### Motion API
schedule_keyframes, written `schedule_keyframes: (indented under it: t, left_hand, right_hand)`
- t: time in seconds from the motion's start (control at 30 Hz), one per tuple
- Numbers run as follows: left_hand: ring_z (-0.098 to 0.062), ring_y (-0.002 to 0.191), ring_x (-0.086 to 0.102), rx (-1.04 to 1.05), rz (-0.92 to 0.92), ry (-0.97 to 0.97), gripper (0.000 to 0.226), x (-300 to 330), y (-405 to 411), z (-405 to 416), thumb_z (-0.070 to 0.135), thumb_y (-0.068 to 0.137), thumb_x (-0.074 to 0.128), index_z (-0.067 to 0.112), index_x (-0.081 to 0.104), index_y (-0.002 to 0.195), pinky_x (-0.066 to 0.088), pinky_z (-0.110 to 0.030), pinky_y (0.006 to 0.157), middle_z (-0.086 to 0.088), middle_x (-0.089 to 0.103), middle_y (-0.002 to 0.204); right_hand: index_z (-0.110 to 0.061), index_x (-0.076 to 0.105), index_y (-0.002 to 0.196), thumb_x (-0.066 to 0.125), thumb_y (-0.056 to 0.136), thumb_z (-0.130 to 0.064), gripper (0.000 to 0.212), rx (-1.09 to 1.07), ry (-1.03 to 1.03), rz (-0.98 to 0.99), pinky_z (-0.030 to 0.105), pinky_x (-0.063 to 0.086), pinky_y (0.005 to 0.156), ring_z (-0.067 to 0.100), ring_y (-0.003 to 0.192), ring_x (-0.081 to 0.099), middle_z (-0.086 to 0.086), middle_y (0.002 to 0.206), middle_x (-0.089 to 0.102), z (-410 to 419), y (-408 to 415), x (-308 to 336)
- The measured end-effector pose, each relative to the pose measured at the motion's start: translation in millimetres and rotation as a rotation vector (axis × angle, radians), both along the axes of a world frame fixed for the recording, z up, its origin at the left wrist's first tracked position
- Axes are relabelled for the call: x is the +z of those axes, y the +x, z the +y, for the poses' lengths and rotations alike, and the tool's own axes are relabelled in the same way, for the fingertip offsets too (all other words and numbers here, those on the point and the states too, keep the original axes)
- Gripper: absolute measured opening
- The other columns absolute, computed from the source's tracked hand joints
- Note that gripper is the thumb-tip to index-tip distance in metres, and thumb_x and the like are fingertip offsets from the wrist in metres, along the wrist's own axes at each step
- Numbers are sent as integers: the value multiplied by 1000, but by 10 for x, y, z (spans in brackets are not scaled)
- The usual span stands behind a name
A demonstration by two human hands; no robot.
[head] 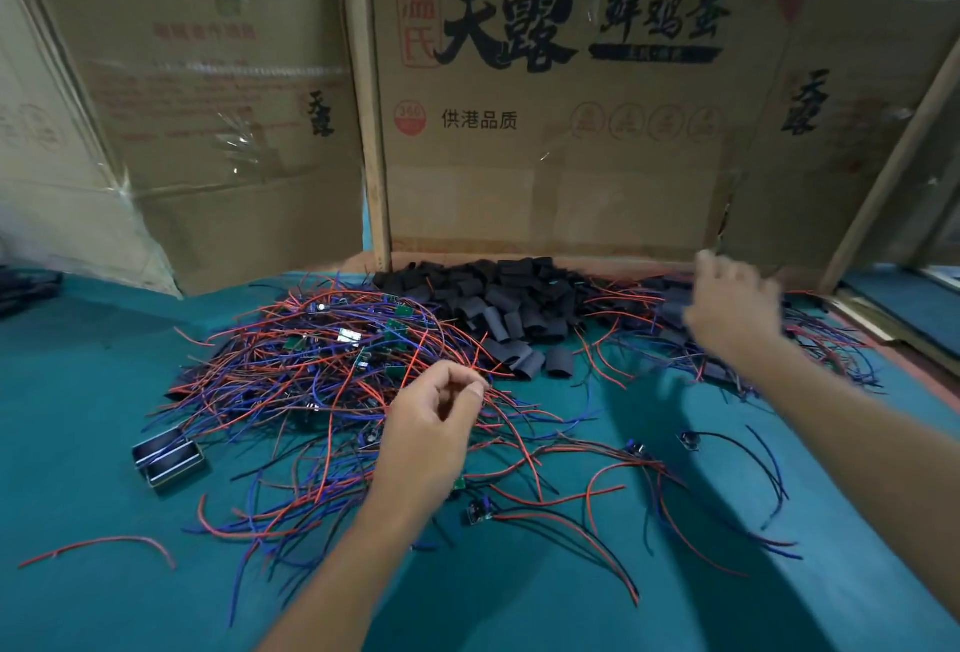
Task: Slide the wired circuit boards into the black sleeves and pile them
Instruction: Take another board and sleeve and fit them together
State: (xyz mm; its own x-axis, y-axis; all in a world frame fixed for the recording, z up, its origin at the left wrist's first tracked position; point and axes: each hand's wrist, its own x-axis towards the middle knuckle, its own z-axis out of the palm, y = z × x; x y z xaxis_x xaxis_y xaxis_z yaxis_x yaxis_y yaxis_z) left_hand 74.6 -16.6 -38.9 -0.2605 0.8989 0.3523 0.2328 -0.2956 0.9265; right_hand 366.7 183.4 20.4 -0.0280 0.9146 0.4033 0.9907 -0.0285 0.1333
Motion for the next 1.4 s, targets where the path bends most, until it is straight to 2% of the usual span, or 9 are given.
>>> schedule_keyframes:
  t: [0.1, 0.23, 0.4, 0.53, 0.7, 0.87, 1.1, 1.27, 1.4]
  left_hand:
    - [-7, 48, 39, 105, 398, 28, 19, -77, 60, -1, 19, 97, 59, 28, 58, 80, 31, -25, 49, 11, 49, 55]
    - [-10, 60, 49, 231, 608, 145, 7, -79, 43, -33, 18, 92, 61, 23, 61, 86, 39, -29, 56, 15, 53, 64]
    - [-12, 57, 53, 557, 372, 98, 10, 24, -219, -5, 22, 93, 57, 28, 58, 84, 41, -33, 54, 11, 56, 62]
    - [-17, 56, 52, 239, 517, -147, 18, 48, -438, 38, 23, 90, 61, 28, 56, 74, 46, -38, 57, 3, 58, 61]
    - [-5, 54, 50, -185, 740, -295, 16, 74, -533, -4, 33, 86, 67, 30, 60, 72, 46, -31, 59, 13, 60, 62]
    - [-3, 62, 54, -394, 939, -415, 25, 45, -510, -33, 49, 76, 74, 36, 63, 95, 41, -27, 61, 11, 63, 75]
    - [-4, 58, 49, -388, 894, -399, 4, 44, -495, -2, 28, 91, 71, 28, 67, 89, 42, -28, 62, 3, 63, 71]
    - [-2, 63, 53, -596, 595, -331, 11, 166, -364, -108, 28, 92, 70, 19, 72, 87, 42, -21, 61, 11, 65, 71]
    - [-3, 62, 53, -47, 380, -105, 13, 274, -431, -31, 18, 94, 65, 20, 68, 81, 42, -24, 62, 8, 65, 69]
  right_hand:
    - [-16, 44, 135, 54, 93, -39, 48, 342, -228, 87, 44, 47, 95, 32, 117, 53, 12, 128, 56, -100, -628, -324]
    - [-15, 39, 142, 56, 94, -48, 61, 452, -464, 96, 44, 45, 99, 33, 124, 48, 12, 137, 52, -131, -1048, -606]
    - [-18, 42, 137, 61, 89, -53, 62, 381, -383, 178, 42, 44, 94, 29, 118, 54, 6, 131, 57, -131, -1083, -638]
    - [-25, 42, 139, 67, 87, -49, 63, 456, -250, 607, 34, 46, 80, 24, 99, 58, 5, 122, 53, -451, -1034, -491]
    - [-48, 60, 120, 60, 92, -46, 27, 574, -410, 1129, 32, 54, 53, 19, 68, 66, -5, 100, 61, -1135, -904, -450]
    - [-34, 67, 116, 46, 102, -31, 26, 552, -644, 1706, 18, 21, 37, 14, 58, 53, 7, 93, 61, -1466, -702, -575]
    - [-12, 63, 122, 47, 92, -34, 40, 591, -824, 2045, 20, 43, 44, 20, 76, 65, 16, 111, 66, -1422, -549, -559]
    - [-9, 64, 113, 56, 87, -28, 33, 604, -772, 2000, 21, 50, 53, 26, 83, 68, 18, 109, 65, -1407, -595, -637]
    - [-7, 62, 115, 54, 94, -7, 22, 611, -777, 1898, 22, 50, 54, 28, 86, 69, 21, 115, 66, -1384, -580, -733]
